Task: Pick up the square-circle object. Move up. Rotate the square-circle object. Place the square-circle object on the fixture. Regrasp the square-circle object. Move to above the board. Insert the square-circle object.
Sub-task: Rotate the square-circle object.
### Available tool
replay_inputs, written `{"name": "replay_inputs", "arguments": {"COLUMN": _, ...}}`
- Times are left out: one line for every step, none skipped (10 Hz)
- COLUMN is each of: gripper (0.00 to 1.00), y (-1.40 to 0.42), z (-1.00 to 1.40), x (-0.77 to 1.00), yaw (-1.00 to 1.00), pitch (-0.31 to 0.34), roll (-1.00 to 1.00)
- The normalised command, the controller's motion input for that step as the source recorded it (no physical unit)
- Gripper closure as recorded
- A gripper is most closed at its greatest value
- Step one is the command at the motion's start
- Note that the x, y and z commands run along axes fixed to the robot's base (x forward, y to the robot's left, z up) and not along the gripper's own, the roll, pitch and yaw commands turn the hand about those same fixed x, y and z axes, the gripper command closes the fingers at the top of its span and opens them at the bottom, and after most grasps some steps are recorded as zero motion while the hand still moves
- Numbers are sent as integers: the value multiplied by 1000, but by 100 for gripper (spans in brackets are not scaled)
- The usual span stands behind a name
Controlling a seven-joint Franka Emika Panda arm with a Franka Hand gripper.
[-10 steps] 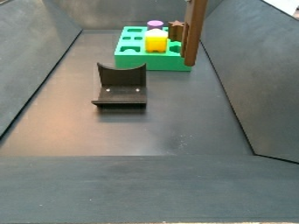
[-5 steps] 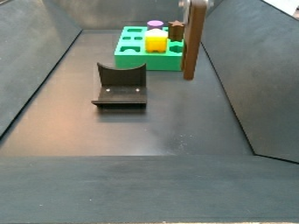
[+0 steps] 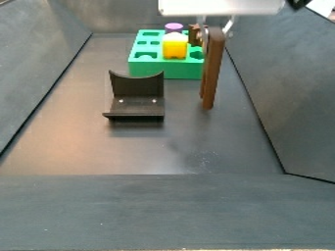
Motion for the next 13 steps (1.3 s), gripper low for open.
{"name": "replay_inputs", "arguments": {"gripper": 100, "y": 13, "z": -355, "x": 24, "yaw": -48, "pitch": -52, "roll": -223}}
{"name": "replay_inputs", "arguments": {"gripper": 100, "y": 14, "z": -169, "x": 21, "yaw": -47, "pitch": -59, "roll": -234}}
{"name": "replay_inputs", "arguments": {"gripper": 100, "y": 10, "z": -156, "x": 6, "yaw": -47, "pitch": -48, "roll": -237}}
{"name": "replay_inputs", "arguments": {"gripper": 100, "y": 9, "z": -160, "x": -2, "yaw": -47, "pitch": -45, "roll": -237}}
{"name": "replay_inputs", "arguments": {"gripper": 100, "y": 10, "z": -159, "x": -1, "yaw": -47, "pitch": -45, "roll": -237}}
{"name": "replay_inputs", "arguments": {"gripper": 100, "y": 11, "z": -158, "x": 1, "yaw": -46, "pitch": -46, "roll": -237}}
{"name": "replay_inputs", "arguments": {"gripper": 100, "y": 11, "z": -157, "x": 2, "yaw": -46, "pitch": -46, "roll": -237}}
{"name": "replay_inputs", "arguments": {"gripper": 100, "y": 11, "z": -158, "x": 2, "yaw": -46, "pitch": -46, "roll": -237}}
{"name": "replay_inputs", "arguments": {"gripper": 100, "y": 12, "z": -157, "x": 2, "yaw": -45, "pitch": -46, "roll": -237}}
{"name": "replay_inputs", "arguments": {"gripper": 100, "y": 12, "z": -158, "x": 2, "yaw": -44, "pitch": -46, "roll": -237}}
{"name": "replay_inputs", "arguments": {"gripper": 0, "y": 0, "z": 0, "x": 0, "yaw": -43, "pitch": -46, "roll": -37}}
{"name": "replay_inputs", "arguments": {"gripper": 0, "y": 0, "z": 1000, "x": 0, "yaw": -39, "pitch": -42, "roll": -37}}
{"name": "replay_inputs", "arguments": {"gripper": 0, "y": 0, "z": 1000, "x": -22, "yaw": -38, "pitch": -20, "roll": -38}}
